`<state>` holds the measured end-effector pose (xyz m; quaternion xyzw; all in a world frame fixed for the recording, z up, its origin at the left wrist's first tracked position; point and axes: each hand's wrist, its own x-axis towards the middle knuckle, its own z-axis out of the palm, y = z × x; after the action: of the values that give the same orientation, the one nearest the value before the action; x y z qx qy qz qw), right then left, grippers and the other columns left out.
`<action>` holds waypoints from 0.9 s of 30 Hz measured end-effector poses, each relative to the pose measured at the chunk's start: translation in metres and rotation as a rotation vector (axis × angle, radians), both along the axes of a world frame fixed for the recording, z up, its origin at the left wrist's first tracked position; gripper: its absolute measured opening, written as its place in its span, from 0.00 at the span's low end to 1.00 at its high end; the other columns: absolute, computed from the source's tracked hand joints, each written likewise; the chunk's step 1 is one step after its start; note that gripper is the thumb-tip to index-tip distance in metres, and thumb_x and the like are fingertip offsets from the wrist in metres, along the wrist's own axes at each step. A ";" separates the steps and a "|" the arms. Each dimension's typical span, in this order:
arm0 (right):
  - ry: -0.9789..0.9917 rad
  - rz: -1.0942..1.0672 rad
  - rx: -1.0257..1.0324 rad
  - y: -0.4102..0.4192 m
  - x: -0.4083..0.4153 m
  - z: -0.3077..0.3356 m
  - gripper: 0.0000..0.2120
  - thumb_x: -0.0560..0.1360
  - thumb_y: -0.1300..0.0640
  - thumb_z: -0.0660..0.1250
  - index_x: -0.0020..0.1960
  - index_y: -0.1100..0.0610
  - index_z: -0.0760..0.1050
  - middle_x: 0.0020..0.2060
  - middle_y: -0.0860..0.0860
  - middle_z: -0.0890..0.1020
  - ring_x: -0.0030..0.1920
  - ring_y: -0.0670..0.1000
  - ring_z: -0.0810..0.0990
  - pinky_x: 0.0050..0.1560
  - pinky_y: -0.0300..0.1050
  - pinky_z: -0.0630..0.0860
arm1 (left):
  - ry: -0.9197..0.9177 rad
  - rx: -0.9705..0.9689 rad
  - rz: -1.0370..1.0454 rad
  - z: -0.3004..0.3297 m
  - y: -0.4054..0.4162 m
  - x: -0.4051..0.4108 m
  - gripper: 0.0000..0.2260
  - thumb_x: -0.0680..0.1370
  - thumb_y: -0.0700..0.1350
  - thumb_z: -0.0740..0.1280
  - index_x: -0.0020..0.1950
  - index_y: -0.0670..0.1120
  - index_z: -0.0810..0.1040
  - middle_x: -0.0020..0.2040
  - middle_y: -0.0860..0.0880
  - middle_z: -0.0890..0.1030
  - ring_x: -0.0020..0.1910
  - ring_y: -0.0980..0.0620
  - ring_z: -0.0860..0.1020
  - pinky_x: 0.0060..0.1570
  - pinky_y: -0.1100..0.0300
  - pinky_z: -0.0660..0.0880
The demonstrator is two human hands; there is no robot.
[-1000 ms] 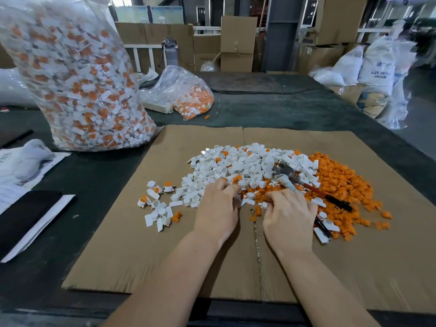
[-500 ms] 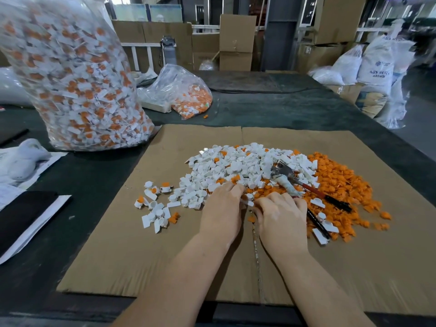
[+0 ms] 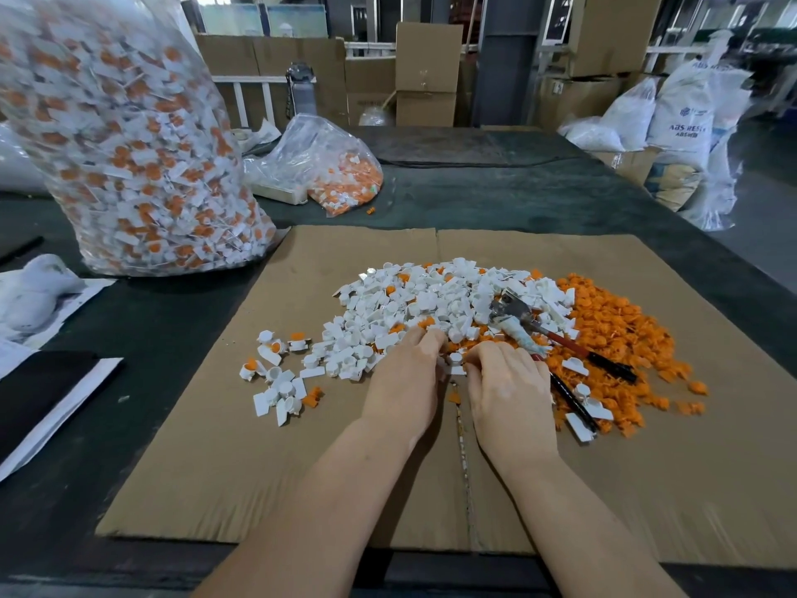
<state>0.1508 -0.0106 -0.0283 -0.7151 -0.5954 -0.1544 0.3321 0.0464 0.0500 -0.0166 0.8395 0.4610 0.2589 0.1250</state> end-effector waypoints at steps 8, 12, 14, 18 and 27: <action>0.044 0.122 0.064 0.000 0.002 0.001 0.05 0.69 0.71 0.70 0.43 0.63 0.78 0.37 0.56 0.80 0.38 0.58 0.80 0.40 0.53 0.78 | 0.072 -0.018 -0.038 0.003 0.006 0.001 0.11 0.77 0.38 0.64 0.57 0.48 0.76 0.52 0.52 0.71 0.47 0.53 0.75 0.39 0.68 0.61; 0.056 0.131 0.112 -0.001 0.003 0.002 0.05 0.70 0.69 0.71 0.42 0.62 0.78 0.37 0.55 0.80 0.39 0.57 0.79 0.41 0.53 0.78 | 0.080 -0.052 -0.038 0.003 0.007 0.003 0.11 0.78 0.38 0.64 0.59 0.48 0.75 0.54 0.50 0.70 0.48 0.52 0.76 0.41 0.67 0.64; 0.054 0.124 0.134 -0.001 0.004 0.003 0.04 0.70 0.69 0.70 0.42 0.62 0.78 0.37 0.56 0.79 0.39 0.57 0.78 0.42 0.53 0.77 | 0.079 -0.059 -0.042 0.002 0.007 0.003 0.10 0.78 0.38 0.64 0.58 0.47 0.75 0.54 0.49 0.70 0.48 0.50 0.76 0.42 0.65 0.66; 0.050 0.108 0.150 -0.001 0.004 0.004 0.03 0.70 0.68 0.70 0.41 0.62 0.78 0.37 0.55 0.79 0.39 0.56 0.78 0.41 0.52 0.77 | 0.083 -0.041 -0.055 0.001 0.004 0.001 0.09 0.78 0.39 0.64 0.57 0.47 0.75 0.53 0.50 0.71 0.49 0.51 0.76 0.40 0.66 0.66; 0.093 0.097 0.086 -0.001 0.003 0.003 0.04 0.71 0.67 0.70 0.41 0.61 0.77 0.35 0.54 0.80 0.37 0.56 0.78 0.39 0.52 0.77 | 0.066 -0.064 -0.055 0.004 0.004 -0.001 0.09 0.78 0.38 0.65 0.56 0.48 0.76 0.53 0.50 0.71 0.47 0.51 0.76 0.43 0.66 0.68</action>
<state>0.1540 -0.0118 -0.0251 -0.6771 -0.6060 -0.1301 0.3968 0.0453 0.0536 -0.0128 0.8555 0.4499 0.2126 0.1433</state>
